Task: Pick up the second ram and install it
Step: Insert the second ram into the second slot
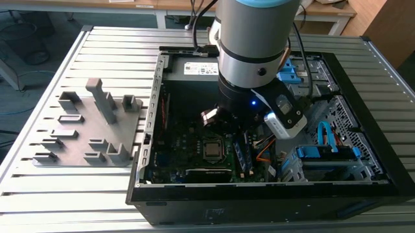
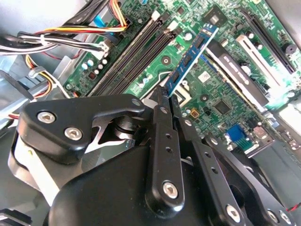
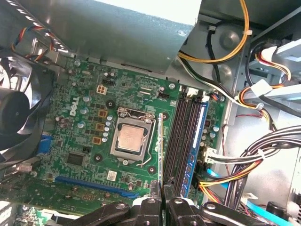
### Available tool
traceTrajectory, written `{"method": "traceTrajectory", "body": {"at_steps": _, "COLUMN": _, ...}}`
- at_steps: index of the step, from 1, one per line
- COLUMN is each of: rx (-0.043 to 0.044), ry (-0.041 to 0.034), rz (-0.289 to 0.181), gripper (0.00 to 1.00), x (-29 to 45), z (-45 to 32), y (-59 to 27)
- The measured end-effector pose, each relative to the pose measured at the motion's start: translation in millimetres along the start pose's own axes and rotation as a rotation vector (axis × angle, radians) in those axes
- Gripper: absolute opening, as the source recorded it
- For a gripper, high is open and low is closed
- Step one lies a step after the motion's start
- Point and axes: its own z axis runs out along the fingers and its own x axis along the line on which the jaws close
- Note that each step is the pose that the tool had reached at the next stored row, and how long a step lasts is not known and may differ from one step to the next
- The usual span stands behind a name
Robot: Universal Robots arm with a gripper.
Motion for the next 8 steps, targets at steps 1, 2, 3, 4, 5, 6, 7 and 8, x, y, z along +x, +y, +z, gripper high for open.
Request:
{"method": "traceTrajectory", "body": {"at_steps": 1, "rx": 0.0004, "ry": 0.0000, "rz": 0.006, "gripper": 0.14, "x": 0.0, "z": 0.0, "y": 0.0}}
{"method": "traceTrajectory", "body": {"at_steps": 2, "rx": 0.0008, "ry": 0.0000, "rz": 0.012, "gripper": 0.14, "x": 0.0, "z": 0.1, "y": 0.0}}
{"method": "traceTrajectory", "body": {"at_steps": 3, "rx": 0.0012, "ry": -0.0001, "rz": 0.019, "gripper": 0.14, "x": 0.0, "z": 0.1, "y": 0.0}}
{"method": "traceTrajectory", "body": {"at_steps": 4, "rx": 0.0017, "ry": -0.0001, "rz": 0.026, "gripper": 0.14, "x": 0.0, "z": 0.1, "y": 0.0}}
{"method": "traceTrajectory", "body": {"at_steps": 5, "rx": 0.0021, "ry": -0.0001, "rz": 0.032, "gripper": 0.14, "x": 0.0, "z": 0.2, "y": 0.0}}
{"method": "traceTrajectory", "body": {"at_steps": 6, "rx": 0.0025, "ry": -0.0001, "rz": 0.037, "gripper": 0.14, "x": 0.0, "z": 0.2, "y": 0.0}}
{"method": "traceTrajectory", "body": {"at_steps": 7, "rx": 0.0028, "ry": -0.0001, "rz": 0.044, "gripper": 0.14, "x": 0.0, "z": 0.3, "y": 0.0}}
{"method": "traceTrajectory", "body": {"at_steps": 8, "rx": 0.0033, "ry": -0.0002, "rz": 0.051, "gripper": 0.14, "x": 0.0, "z": 0.4, "y": 0.0}}
